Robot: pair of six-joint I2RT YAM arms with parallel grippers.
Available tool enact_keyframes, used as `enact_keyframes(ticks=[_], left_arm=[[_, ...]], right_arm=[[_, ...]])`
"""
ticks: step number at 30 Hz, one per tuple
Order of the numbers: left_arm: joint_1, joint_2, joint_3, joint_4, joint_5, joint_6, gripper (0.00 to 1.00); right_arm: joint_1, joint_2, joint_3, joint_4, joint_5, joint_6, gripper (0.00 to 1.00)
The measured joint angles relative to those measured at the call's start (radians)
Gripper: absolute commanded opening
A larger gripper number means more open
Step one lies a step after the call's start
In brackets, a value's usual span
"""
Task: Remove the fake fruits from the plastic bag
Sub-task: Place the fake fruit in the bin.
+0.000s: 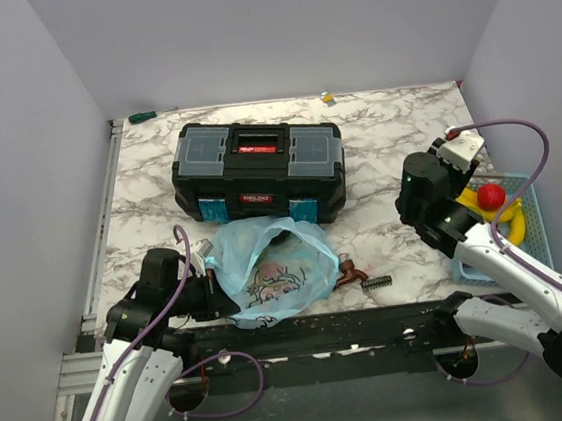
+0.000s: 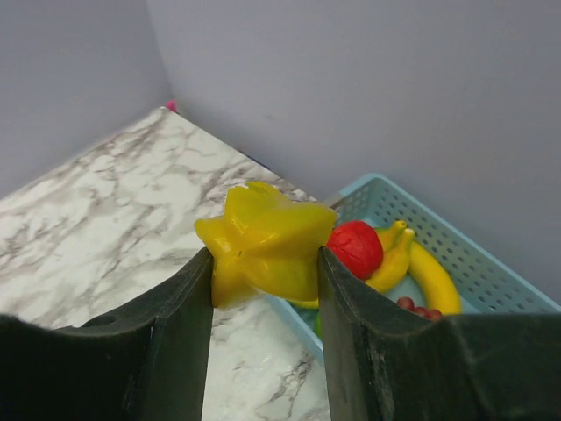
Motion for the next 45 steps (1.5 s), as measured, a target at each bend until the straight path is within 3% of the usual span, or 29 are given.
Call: enact_keyframes(ticks=[8,13,18,21,23,26,29,31,35,45], left_arm=[[0.0,0.001,0.0,0.0,0.003,0.001,0.0],[0.0,0.013,0.0,0.0,0.017,0.013,0.0],[0.0,0.031,0.0,0.001,0.037,0.03,0.0],[0.0,0.031,0.0,0.001,0.043,0.034,0.0],[0.0,0.027,0.0,0.0,0.044,0.035,0.0],[0.0,0.011,0.0,0.0,0.043,0.034,0.0],[0.0,-0.003,0.0,0.0,0.042,0.033,0.0],[0.0,-0.009,0.0,-0.001,0.042,0.03,0.0],[0.0,-0.012,0.0,-0.002,0.039,0.029,0.0],[0.0,-0.006,0.006,-0.014,0.027,0.03,0.0]], right_arm=[[-0.18,0.089,-0.029,-0.15,0.019,0.161,0.01],[-0.506,0.193,0.072,-0.443,-0.124,0.457,0.01],[-0.779,0.243,0.051,-0.571,-0.301,0.646,0.03],[-0.8,0.274,-0.008,-0.591,-0.371,0.702,0.11],[-0.805,0.308,-0.03,-0.604,-0.408,0.73,0.21],[-0.808,0.344,-0.039,-0.617,-0.434,0.759,0.57],[-0.811,0.342,-0.042,-0.62,-0.444,0.769,0.76],[-0.812,0.333,-0.042,-0.618,-0.463,0.761,0.83],[-0.811,0.259,-0.042,-0.61,-0.51,0.724,0.9],[-0.81,0.029,-0.002,-0.564,-0.676,0.589,0.91]])
